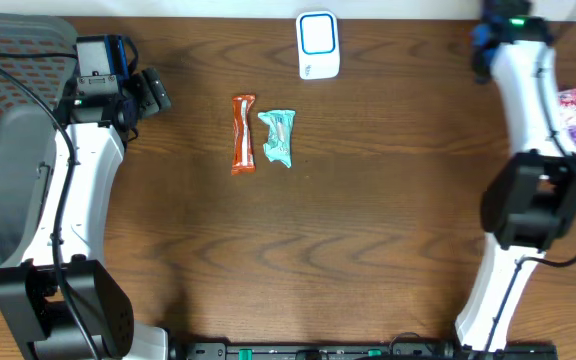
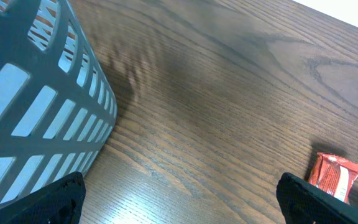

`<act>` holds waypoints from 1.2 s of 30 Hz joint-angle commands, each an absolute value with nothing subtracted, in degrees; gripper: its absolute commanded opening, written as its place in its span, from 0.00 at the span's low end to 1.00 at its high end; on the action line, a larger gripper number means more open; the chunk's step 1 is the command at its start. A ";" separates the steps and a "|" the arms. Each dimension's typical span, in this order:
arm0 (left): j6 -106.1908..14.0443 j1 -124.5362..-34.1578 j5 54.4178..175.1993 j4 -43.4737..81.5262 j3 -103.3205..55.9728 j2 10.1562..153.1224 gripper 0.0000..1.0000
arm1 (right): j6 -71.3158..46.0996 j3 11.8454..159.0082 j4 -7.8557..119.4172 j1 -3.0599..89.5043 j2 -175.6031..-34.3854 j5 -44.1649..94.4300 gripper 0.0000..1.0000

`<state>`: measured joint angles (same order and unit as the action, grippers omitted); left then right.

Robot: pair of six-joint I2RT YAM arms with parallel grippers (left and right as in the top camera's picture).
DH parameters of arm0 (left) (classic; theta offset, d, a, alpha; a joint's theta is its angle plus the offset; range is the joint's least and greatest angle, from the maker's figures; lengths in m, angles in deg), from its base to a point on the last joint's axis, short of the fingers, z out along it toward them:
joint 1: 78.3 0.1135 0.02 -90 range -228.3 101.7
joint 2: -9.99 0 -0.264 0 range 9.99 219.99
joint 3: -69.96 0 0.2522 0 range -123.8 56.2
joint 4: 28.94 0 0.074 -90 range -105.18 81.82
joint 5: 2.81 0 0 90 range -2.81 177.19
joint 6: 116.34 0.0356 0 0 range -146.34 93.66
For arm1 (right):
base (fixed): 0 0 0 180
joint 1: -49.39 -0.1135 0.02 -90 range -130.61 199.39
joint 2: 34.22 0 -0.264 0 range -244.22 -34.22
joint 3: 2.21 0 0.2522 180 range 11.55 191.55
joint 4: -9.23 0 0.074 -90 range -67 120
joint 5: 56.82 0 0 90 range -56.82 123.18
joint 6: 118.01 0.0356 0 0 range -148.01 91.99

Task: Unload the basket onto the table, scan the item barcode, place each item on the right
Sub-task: 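Carry the Kleenex box right and place it beside the packet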

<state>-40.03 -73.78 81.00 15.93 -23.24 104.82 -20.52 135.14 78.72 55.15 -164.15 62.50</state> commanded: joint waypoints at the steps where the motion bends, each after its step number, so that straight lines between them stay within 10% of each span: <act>1: -40.53 -73.54 80.49 16.09 -23.52 105.10 0.98 | -18.62 133.92 79.70 59.43 -164.26 47.85 0.01; 36: -40.53 -73.54 80.49 16.09 -23.52 105.10 0.98 | 8.37 116.63 48.05 69.66 -164.83 39.04 0.01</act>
